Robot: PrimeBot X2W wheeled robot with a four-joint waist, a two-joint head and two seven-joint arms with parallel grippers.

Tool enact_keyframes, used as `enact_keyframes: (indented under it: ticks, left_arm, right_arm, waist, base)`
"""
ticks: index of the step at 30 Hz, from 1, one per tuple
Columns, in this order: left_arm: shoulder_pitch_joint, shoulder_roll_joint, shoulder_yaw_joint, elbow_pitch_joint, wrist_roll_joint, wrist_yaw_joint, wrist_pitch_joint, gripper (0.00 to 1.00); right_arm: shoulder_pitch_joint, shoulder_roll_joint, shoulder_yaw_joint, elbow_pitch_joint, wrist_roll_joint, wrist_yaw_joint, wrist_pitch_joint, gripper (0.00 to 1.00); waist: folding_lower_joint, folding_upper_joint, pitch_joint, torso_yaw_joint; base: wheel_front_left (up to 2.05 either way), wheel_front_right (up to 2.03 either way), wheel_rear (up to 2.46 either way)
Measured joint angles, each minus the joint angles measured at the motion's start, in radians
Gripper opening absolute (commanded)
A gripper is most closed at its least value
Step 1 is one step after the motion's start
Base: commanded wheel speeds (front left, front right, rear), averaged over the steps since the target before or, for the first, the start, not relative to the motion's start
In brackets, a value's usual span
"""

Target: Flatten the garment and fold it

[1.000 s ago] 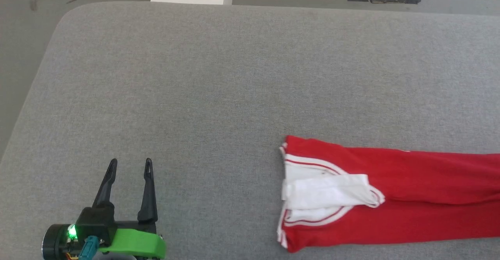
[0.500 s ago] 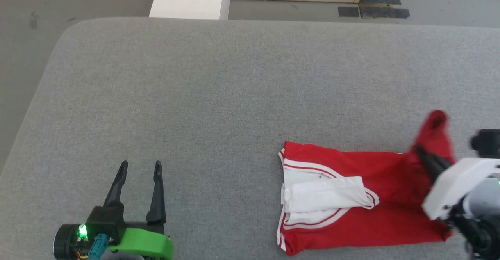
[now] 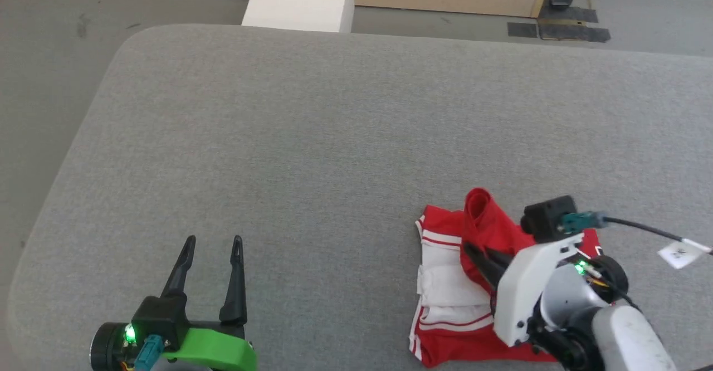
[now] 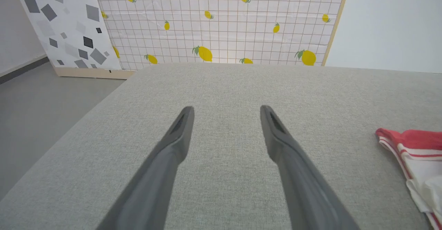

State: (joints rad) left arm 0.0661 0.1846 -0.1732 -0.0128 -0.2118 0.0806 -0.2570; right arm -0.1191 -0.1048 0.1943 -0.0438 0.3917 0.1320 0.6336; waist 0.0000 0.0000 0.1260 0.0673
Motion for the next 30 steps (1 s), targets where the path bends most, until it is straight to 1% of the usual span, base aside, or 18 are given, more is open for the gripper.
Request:
enact_keyframes:
  ticks: [7,10,11,12,13,14,18,20,22,25,28,30]
  left_arm:
    - [-0.003,-0.016,-0.007,0.021,0.0,-0.018,0.0,1.0]
    - [-0.015,-0.02,-0.009,0.032,0.0,-0.02,0.0,1.0]
    - [-0.019,-0.021,-0.01,0.034,0.0,-0.02,0.0,1.0]
    - [-0.023,-0.021,-0.01,0.037,0.0,-0.023,0.0,1.0]
    - [-0.026,-0.022,-0.01,0.039,0.0,-0.026,0.0,1.0]
    - [-0.029,-0.022,-0.009,0.04,0.0,-0.026,0.0,1.0]
    - [-0.031,-0.025,-0.006,0.044,0.0,-0.027,0.0,1.0]
    - [-0.031,-0.027,-0.004,0.046,0.0,-0.027,0.0,1.0]
    - [-0.03,-0.029,-0.002,0.045,0.0,-0.027,0.0,1.0]
    - [-0.029,-0.029,0.004,0.039,0.0,-0.026,0.0,1.0]
    - [-0.029,-0.03,0.007,0.03,0.0,-0.026,0.0,1.0]
    - [-0.03,-0.03,0.011,0.025,0.0,-0.026,0.0,1.0]
  right_arm:
    - [-0.046,0.034,0.0,0.224,-0.074,0.0,-0.059,0.0]
    - [-0.076,0.044,-0.001,0.311,-0.11,0.0,-0.081,0.0]
    - [-0.088,0.046,0.0,0.34,-0.122,0.0,-0.082,0.18]
    - [-0.098,0.047,0.001,0.359,-0.13,0.0,-0.086,0.43]
    - [-0.109,0.049,0.002,0.377,-0.137,0.0,-0.09,0.87]
    - [-0.12,0.05,0.007,0.387,-0.138,0.0,-0.093,1.0]
    - [-0.156,0.053,0.05,0.367,-0.109,0.0,-0.082,1.0]
    - [-0.164,0.054,0.052,0.315,-0.078,0.0,-0.062,1.0]
    - [-0.164,0.044,0.032,0.249,-0.052,0.0,-0.045,1.0]
    - [-0.156,-0.001,-0.051,0.133,-0.039,0.0,-0.026,1.0]
    - [-0.099,-0.044,-0.201,0.038,-0.041,0.0,-0.011,1.0]
    - [-0.052,-0.065,-0.279,0.002,-0.059,0.0,-0.002,1.0]
  waist:
    - [0.0,0.0,-0.003,0.047]
    - [0.0,0.0,0.0,0.065]
    - [0.0,0.0,0.001,0.07]
    - [0.0,0.0,0.002,0.074]
    - [0.0,0.0,0.004,0.077]
    - [0.0,0.0,0.005,0.078]
    - [0.0,0.0,0.004,0.067]
    - [0.0,0.0,0.002,0.054]
    - [0.0,0.0,0.0,0.042]
    - [0.0,0.0,-0.001,0.022]
    - [0.0,0.0,0.006,0.004]
    - [0.0,0.0,0.014,-0.004]
  base:
    - [0.0,0.0,0.0]
    - [0.0,0.0,0.0]
    - [0.0,0.0,0.0]
    - [0.0,0.0,0.0]
    - [0.0,0.0,0.0]
    - [0.0,0.0,0.0]
    - [0.0,0.0,0.0]
    - [0.0,0.0,0.0]
    - [0.0,0.0,0.0]
    - [0.0,0.0,0.0]
    - [0.0,0.0,0.0]
    - [0.0,0.0,0.0]
